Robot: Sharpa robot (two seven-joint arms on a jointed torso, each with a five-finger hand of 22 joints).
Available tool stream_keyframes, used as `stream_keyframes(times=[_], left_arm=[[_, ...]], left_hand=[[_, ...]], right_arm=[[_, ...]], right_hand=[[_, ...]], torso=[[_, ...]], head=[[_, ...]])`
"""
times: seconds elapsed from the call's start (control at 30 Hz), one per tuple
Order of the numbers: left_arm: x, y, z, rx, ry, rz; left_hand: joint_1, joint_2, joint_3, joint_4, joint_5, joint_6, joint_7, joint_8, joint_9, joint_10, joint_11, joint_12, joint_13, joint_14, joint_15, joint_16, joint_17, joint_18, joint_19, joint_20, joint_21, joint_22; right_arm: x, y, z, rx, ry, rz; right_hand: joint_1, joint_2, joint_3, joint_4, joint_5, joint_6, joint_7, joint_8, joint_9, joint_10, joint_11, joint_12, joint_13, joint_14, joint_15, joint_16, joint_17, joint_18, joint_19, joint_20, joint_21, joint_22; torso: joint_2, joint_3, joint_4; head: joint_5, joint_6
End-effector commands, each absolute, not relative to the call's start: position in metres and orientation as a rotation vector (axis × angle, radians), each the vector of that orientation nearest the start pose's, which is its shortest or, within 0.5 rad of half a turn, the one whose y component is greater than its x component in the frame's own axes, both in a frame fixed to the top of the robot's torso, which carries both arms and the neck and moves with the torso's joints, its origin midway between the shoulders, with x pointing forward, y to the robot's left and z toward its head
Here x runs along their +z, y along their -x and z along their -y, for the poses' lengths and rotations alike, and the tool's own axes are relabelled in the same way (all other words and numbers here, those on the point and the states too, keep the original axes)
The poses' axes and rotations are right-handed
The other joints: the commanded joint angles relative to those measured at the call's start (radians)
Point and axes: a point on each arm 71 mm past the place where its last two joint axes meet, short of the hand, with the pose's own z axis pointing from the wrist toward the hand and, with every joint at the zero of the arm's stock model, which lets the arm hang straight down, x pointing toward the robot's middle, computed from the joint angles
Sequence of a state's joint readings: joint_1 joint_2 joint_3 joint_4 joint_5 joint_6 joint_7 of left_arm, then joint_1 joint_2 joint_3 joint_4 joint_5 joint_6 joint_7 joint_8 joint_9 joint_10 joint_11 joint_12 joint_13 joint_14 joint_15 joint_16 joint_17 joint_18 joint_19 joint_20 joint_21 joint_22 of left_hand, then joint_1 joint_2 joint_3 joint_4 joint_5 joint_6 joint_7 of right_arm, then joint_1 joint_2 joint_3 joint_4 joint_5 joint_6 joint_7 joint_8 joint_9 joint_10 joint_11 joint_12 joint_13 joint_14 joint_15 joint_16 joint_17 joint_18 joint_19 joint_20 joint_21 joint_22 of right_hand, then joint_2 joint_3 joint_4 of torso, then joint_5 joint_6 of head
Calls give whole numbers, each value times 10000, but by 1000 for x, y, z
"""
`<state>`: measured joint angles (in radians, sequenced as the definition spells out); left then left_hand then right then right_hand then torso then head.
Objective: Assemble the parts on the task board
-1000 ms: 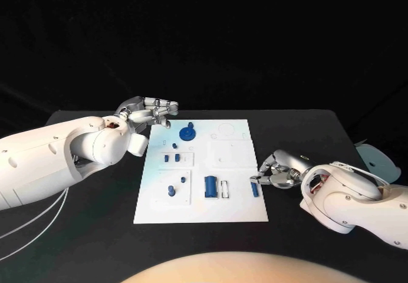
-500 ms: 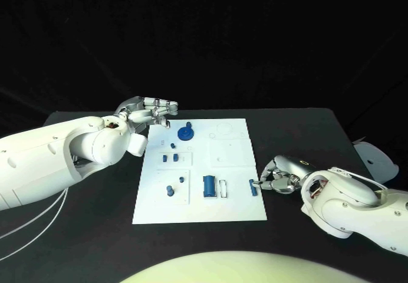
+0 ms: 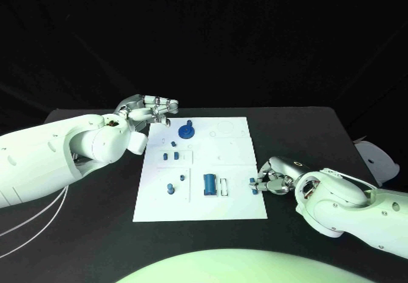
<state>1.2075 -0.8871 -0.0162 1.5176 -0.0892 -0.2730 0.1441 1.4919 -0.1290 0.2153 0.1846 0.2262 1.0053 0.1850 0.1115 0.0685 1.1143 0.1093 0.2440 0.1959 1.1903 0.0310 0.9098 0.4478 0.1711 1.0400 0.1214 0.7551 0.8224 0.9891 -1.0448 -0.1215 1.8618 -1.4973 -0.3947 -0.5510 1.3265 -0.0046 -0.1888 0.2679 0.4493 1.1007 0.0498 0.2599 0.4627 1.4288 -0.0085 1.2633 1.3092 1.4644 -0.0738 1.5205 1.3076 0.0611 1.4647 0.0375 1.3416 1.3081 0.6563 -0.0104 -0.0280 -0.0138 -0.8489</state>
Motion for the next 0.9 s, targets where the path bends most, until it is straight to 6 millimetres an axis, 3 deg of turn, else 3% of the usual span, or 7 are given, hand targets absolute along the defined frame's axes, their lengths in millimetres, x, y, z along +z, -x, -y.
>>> stream_keyframes(times=[0.03, 0.3, 0.5, 0.57, 0.63, 0.77, 0.9], left_arm=[[-180, -492, -228, -14060, 11482, -16345], [-180, -491, -229, -14038, 11494, -16344], [-180, -491, -229, -14023, 11507, -16362], [-180, -491, -229, -14017, 11511, -16366], [-180, -491, -229, -14011, 11515, -16368], [-180, -491, -229, -14014, 11515, -16374], [-180, -491, -229, -14007, 11518, -16372]], left_hand=[[16, -10, -56, -16, 17, -39, 7, 58, -2, -52, -11, 38, 7, -56, -2, 8, -13, 126, 35, 12, -34, -16], [16, -10, -56, -16, 17, -39, 7, 58, -2, -52, -11, 38, 7, -56, -2, 8, -13, 126, 35, 12, -34, -16], [16, -10, -56, -16, 17, -39, 7, 58, -2, -52, -11, 38, 7, -56, -2, 8, -13, 126, 35, 12, -34, -16], [21, -4, -62, -15, 18, -45, 7, 63, -2, -60, -10, 45, 5, -58, -1, 11, -17, 127, 37, 12, -38, -17], [34, 9, -76, -11, 20, -61, 9, 75, -3, -79, -8, 62, 1, -63, 0, 19, -26, 127, 42, 14, -48, -19], [34, 9, -76, -11, 20, -61, 9, 75, -3, -79, -8, 62, 1, -63, 0, 19, -26, 127, 42, 14, -48, -19], [34, 9, -76, -11, 20, -61, 9, 75, -3, -79, -8, 62, 1, -63, 0, 19, -26, 127, 42, 14, -48, -19]], right_arm=[[-278, -362, 221, 3724, -850, -20108], [-284, -361, 216, 3373, 85, -20396], [-288, -362, 212, 3030, 954, -20392], [-288, -363, 210, 2934, 1196, -20274], [-288, -364, 208, 2856, 1407, -20139], [-288, -364, 205, 2829, 1604, -20028], [-288, -364, 202, 2861, 1681, -19933]], right_hand=[[297, 55, -36, -25, 1, 80, -10, -73, -13, 235, -160, 69, 100, 860, -93, 75, 1657, -184, 347, -72, 20, 2069], [701, -55, -58, -176, -367, 158, -23, -115, 7, 231, -175, 106, 167, 865, -108, 88, 1689, -178, 333, -91, -13, 2060], [1042, -139, -71, -332, -938, 173, -2, -186, 16, 195, -160, 68, 172, 858, -99, 78, 1673, -169, 309, -90, -72, 2045], [1298, -233, -26, -484, -1401, 160, 34, -234, 13, 180, -143, 64, 187, 856, -85, 76, 1673, -164, 297, -86, -100, 2038], [1508, -261, 56, -600, -1597, 170, 28, -264, 11, 184, -135, 91, 220, 861, -80, 86, 1696, -164, 293, -77, -109, 2036], [1776, -209, 213, -731, -1634, 196, 23, -299, 1, 181, -141, 108, 247, 867, -82, 98, 1726, -167, 298, -73, -92, 2041], [1921, -160, 392, -763, -1242, 219, 26, -370, -34, 158, -141, 88, 251, 868, -83, 99, 1731, -165, 296, -75, -97, 2040]], torso=[[-4, -3, -2], [-6, 0, 1], [-13, 3, 9], [-14, 4, 6], [-14, 3, 1], [-17, 0, 7], [-10, 3, -1]], head=[[8, -16], [34, -70], [53, -93], [59, -91], [57, -85], [57, -79], [65, -63]])
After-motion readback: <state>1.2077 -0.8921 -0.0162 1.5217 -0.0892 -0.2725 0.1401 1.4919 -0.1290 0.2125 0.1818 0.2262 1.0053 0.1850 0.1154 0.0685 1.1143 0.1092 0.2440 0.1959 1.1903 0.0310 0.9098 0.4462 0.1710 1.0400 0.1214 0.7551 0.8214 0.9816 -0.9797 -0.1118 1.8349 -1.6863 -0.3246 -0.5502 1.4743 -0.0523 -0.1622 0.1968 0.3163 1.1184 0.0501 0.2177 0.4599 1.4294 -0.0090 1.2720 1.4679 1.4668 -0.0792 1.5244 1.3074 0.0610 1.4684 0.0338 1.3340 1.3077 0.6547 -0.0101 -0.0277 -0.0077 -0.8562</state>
